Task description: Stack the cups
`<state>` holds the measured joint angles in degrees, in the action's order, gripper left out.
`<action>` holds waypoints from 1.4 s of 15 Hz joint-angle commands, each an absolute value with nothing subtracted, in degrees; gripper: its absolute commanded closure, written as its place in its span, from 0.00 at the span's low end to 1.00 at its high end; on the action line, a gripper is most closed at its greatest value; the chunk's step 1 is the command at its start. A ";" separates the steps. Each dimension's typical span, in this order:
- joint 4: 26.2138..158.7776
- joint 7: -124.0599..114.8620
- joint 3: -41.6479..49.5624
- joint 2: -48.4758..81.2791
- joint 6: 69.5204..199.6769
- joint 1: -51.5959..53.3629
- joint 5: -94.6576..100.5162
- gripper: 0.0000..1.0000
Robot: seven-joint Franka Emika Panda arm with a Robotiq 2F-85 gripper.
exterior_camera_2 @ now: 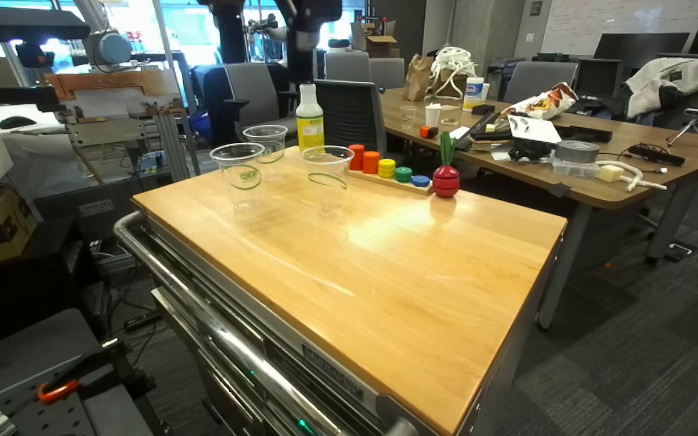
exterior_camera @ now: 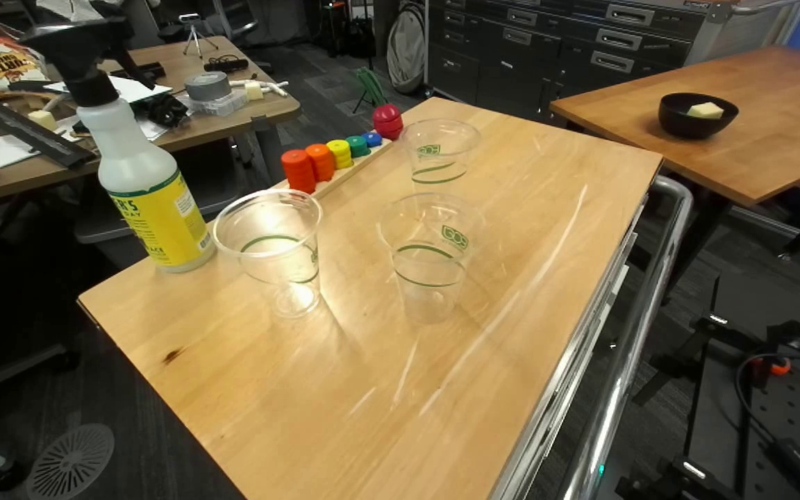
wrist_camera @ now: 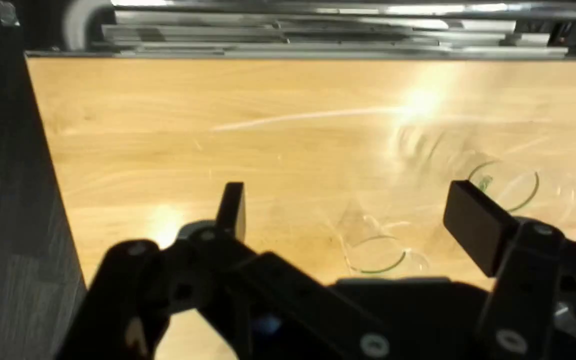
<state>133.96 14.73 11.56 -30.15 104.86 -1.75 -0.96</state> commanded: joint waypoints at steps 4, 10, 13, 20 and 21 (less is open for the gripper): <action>123.93 5.83 4.89 -15.22 114.20 -0.39 -4.57 0.00; 114.70 1.00 1.85 -2.77 114.61 -0.50 -3.62 0.00; 110.94 0.48 1.74 2.15 113.70 -0.68 -3.83 0.00; 107.90 0.65 1.55 9.08 112.44 -0.73 -4.07 0.00; 108.44 0.53 1.56 9.57 112.44 -0.70 -3.68 0.00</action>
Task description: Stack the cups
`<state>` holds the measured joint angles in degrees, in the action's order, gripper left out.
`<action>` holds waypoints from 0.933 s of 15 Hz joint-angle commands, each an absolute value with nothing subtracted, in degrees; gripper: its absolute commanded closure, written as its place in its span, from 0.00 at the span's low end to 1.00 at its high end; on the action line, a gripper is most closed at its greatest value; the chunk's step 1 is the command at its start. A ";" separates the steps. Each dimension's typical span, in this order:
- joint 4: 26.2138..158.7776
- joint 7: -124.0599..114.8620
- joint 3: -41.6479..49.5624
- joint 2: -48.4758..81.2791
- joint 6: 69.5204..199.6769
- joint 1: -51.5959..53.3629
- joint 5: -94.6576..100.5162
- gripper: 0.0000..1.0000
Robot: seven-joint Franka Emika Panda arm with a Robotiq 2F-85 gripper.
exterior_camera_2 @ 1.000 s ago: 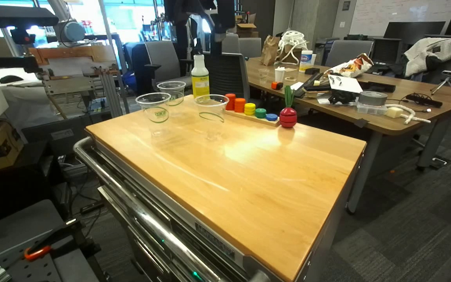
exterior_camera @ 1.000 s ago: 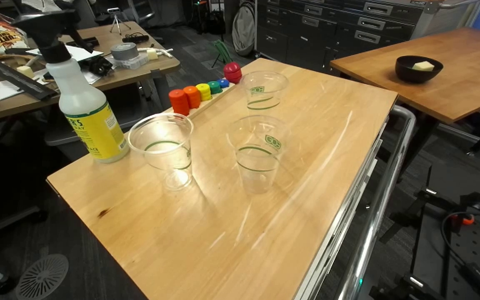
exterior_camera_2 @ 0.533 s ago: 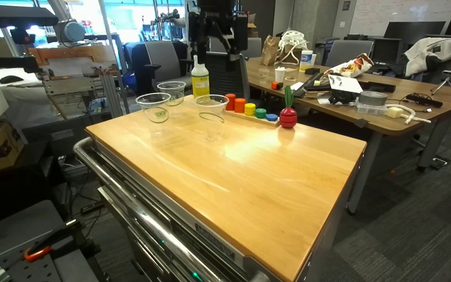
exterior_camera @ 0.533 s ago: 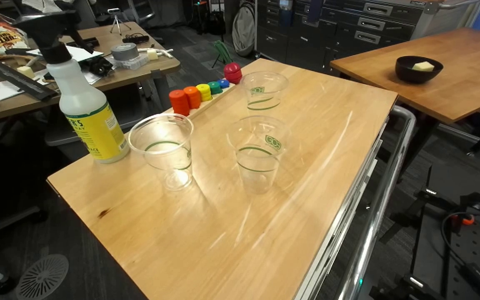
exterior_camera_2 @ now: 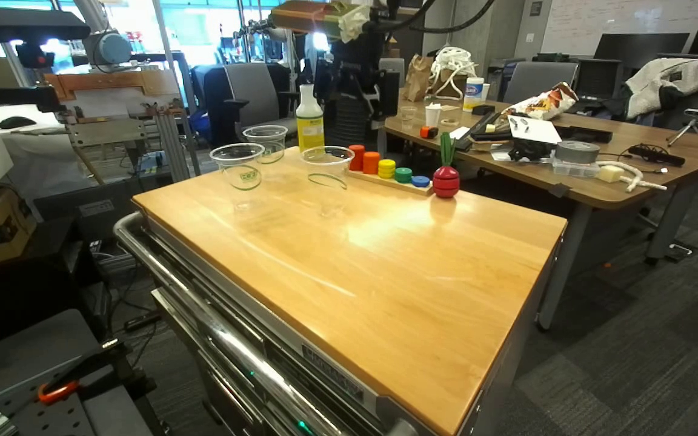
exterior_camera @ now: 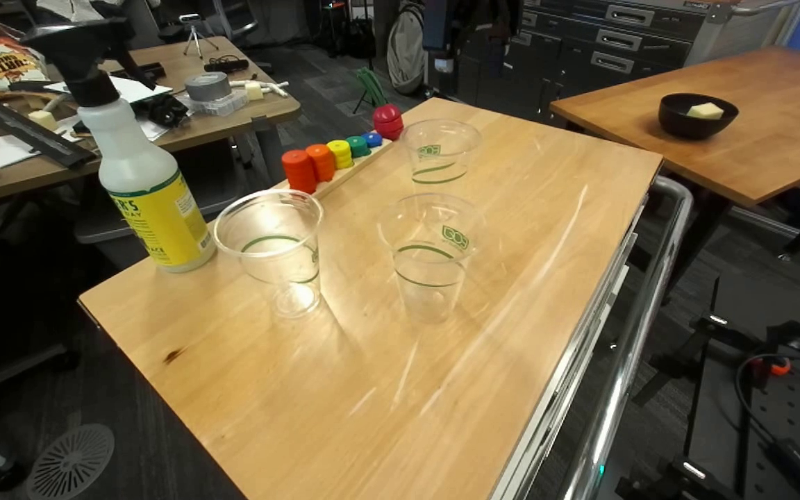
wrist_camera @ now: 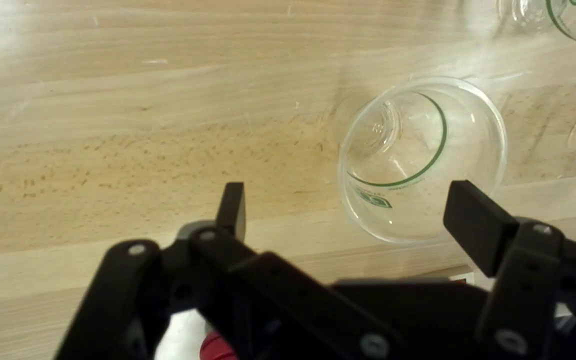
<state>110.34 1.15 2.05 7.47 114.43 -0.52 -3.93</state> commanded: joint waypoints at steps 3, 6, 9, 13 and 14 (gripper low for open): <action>108.90 0.45 1.50 11.50 112.81 -0.60 -3.04 0.00; 108.52 1.07 1.07 13.33 113.78 -0.70 -4.59 0.00; 108.31 0.33 0.83 14.07 115.02 -0.65 -4.76 0.34; 109.51 -0.07 0.76 13.52 118.03 -1.02 -6.60 0.67; 109.71 0.02 0.75 13.46 118.24 -1.05 -7.08 0.73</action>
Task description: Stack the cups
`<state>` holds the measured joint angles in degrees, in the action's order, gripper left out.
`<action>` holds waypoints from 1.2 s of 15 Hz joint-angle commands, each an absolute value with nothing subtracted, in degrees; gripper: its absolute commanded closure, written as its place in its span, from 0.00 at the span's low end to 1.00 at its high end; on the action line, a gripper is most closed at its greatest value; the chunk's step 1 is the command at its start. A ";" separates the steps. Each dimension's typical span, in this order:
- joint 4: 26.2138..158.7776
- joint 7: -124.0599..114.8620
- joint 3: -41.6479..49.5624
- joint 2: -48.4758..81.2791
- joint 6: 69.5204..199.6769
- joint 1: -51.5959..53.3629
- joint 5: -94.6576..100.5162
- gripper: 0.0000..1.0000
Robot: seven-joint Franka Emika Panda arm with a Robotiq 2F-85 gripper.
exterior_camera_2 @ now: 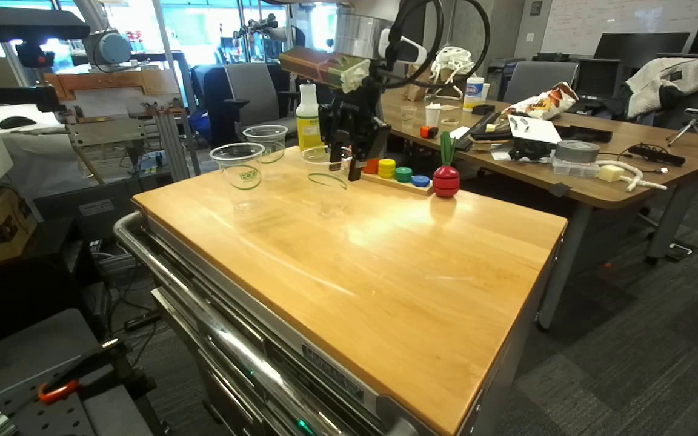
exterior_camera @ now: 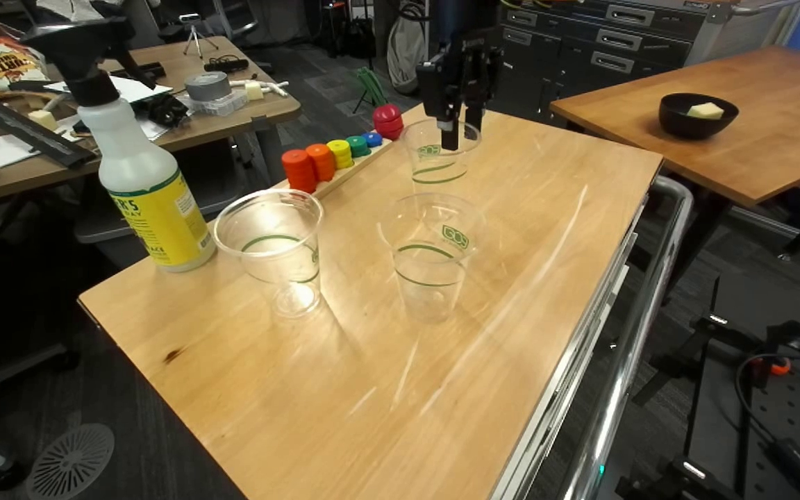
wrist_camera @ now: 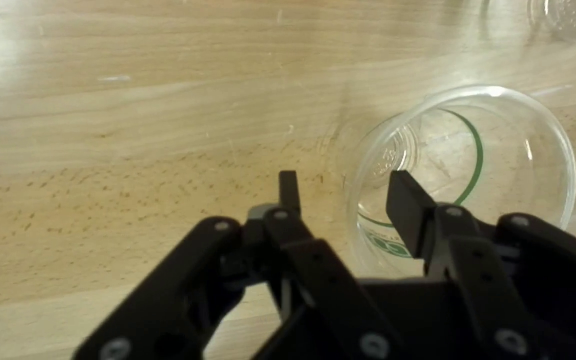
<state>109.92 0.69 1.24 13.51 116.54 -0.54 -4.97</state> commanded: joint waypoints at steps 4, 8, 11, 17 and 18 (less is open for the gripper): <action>111.56 -0.51 0.87 13.24 120.21 -0.87 -7.19 1.00; 113.74 -1.18 1.08 11.58 120.89 -0.96 -7.04 0.99; 115.14 -2.79 1.42 8.21 118.51 -1.30 -7.53 0.99; 118.31 -4.79 2.03 -3.86 111.02 -1.72 -6.77 0.99; 119.14 -4.36 1.91 -6.27 109.60 -1.65 -6.48 0.99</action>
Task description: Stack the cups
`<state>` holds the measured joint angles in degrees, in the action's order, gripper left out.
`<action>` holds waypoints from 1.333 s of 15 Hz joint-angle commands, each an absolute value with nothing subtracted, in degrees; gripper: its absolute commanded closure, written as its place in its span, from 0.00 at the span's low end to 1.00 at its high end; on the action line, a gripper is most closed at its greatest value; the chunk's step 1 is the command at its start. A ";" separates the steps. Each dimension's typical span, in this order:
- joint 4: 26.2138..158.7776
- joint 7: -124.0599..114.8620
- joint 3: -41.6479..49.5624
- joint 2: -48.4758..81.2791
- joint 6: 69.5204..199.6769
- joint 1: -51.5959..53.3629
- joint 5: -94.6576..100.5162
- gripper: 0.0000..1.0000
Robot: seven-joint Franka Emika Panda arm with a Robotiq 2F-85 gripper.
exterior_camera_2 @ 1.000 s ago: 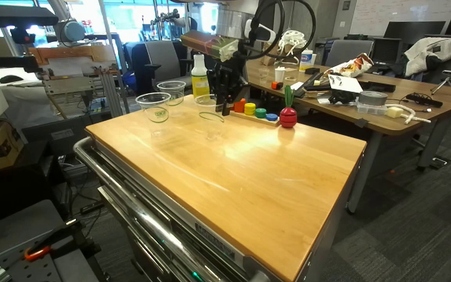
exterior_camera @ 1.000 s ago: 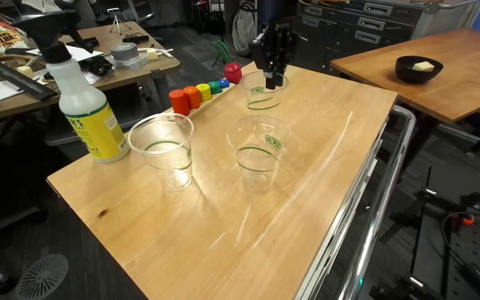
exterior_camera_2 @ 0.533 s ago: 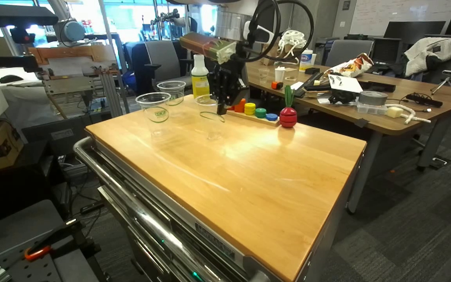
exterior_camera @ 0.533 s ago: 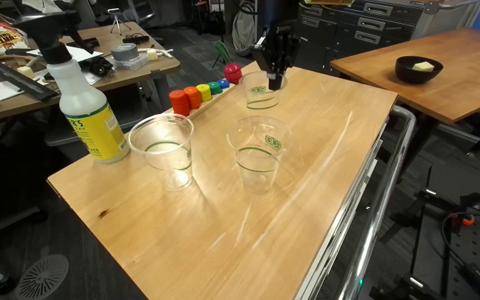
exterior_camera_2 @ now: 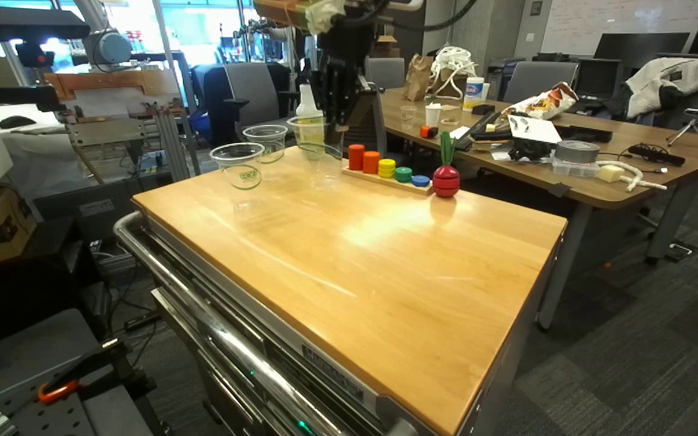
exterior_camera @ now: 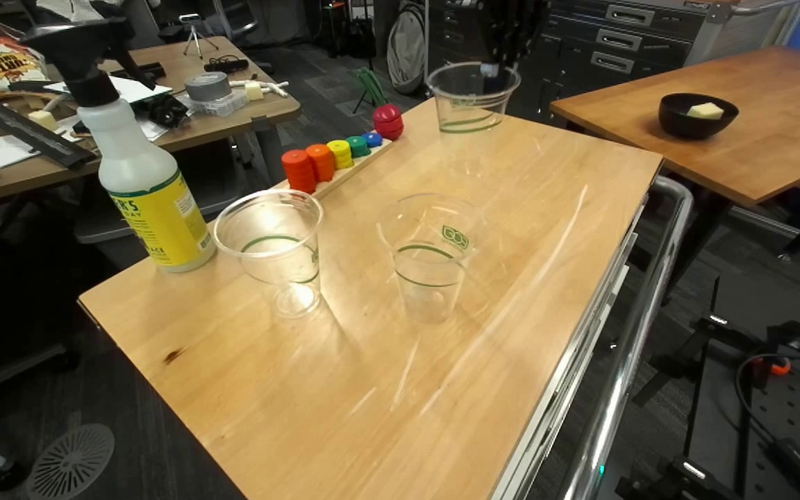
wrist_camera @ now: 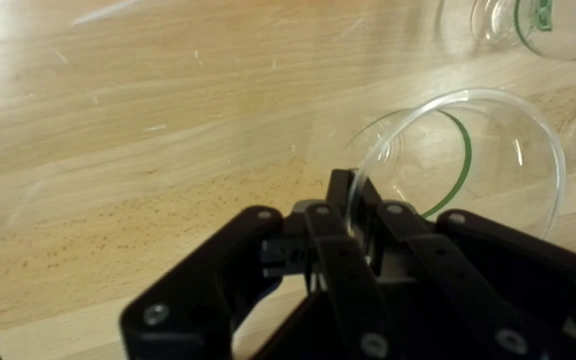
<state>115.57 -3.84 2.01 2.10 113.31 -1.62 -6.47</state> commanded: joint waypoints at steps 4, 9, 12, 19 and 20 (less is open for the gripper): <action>120.59 -3.09 0.63 -12.90 105.44 -0.50 -6.67 0.99; 121.81 -1.49 -1.80 -16.01 104.23 2.61 -8.21 0.99; 122.11 -1.48 -3.57 -15.54 105.87 4.61 -9.08 0.99; 120.99 -1.50 -6.61 -12.05 107.05 7.37 -9.35 0.99; 121.01 -1.49 -6.79 -11.55 107.83 7.52 -9.38 0.99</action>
